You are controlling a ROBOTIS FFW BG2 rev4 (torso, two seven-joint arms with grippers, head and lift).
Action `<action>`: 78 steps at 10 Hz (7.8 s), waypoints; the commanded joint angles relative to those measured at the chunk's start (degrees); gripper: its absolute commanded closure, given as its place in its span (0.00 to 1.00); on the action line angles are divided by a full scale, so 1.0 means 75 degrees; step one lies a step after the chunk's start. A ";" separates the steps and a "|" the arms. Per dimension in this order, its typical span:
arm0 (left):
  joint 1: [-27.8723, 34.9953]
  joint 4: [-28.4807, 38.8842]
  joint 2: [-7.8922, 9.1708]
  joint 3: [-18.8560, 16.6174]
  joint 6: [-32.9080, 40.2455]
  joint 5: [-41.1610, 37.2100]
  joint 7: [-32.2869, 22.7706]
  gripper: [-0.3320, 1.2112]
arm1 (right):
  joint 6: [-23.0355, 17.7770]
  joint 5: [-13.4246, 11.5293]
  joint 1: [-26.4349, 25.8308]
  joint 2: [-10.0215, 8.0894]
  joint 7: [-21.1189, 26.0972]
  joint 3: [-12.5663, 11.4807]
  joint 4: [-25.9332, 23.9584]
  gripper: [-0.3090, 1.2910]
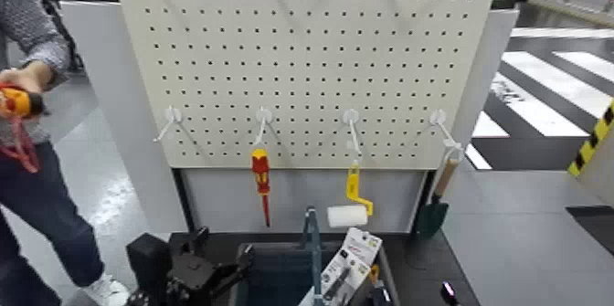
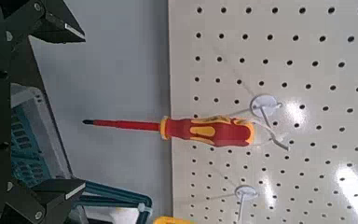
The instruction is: Put the red screwdriver into the crate.
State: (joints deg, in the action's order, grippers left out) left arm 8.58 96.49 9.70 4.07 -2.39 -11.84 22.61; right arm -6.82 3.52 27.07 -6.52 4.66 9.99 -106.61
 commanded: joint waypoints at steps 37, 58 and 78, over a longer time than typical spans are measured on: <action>-0.2246 -0.0221 0.0698 0.0911 -0.0689 -0.1586 0.1532 0.99 | 0.0054 0.0176 -0.0129 -0.0080 -0.0035 0.0133 0.0105 0.28; -0.1531 -0.2002 0.0640 0.1485 -0.2341 -0.4293 0.1825 0.63 | 0.0042 0.0211 -0.0129 -0.0068 -0.0035 0.0157 0.0117 0.28; 0.1117 0.0295 -0.0274 0.0008 0.1819 -0.0180 -0.1913 0.29 | -0.0180 0.0246 -0.0047 0.0002 -0.0141 -0.0019 0.0176 0.28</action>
State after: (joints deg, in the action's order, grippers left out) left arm 16.01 98.46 8.14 4.43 10.93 -14.30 8.07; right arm -7.71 5.38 26.58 -6.52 3.54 9.95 -105.45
